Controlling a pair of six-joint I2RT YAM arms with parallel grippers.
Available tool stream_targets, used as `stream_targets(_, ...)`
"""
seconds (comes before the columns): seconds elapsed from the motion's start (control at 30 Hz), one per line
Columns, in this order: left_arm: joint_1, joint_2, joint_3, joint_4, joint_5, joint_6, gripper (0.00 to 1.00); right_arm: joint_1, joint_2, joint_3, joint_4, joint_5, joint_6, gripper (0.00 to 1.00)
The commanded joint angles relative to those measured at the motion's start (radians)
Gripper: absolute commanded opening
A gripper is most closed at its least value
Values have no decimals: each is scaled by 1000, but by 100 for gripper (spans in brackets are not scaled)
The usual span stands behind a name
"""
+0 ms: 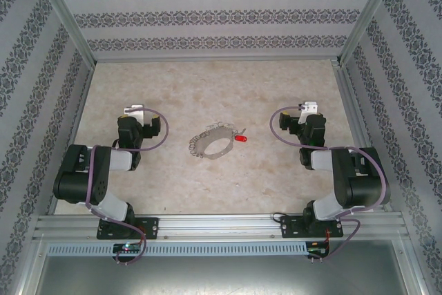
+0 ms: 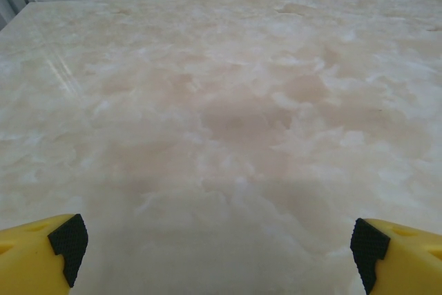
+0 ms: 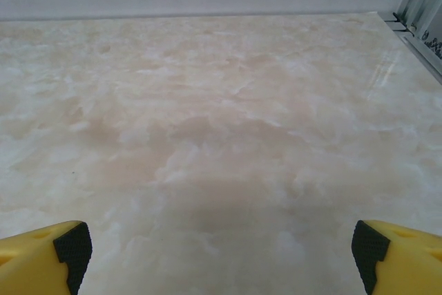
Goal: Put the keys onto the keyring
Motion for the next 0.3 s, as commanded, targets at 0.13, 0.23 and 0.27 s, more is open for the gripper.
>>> stream_targets(0.13, 6, 0, 4, -10, 17, -20, 100, -1, -1, 5, 27, -3, -12, 98)
stream_targets(0.23, 6, -1, 5, -10, 18, -20, 100, 0, -2, 0, 33, -1, -14, 98)
stream_targets(0.27, 6, 0, 4, -10, 18, -19, 100, 1, -5, -3, 35, -1, -17, 98)
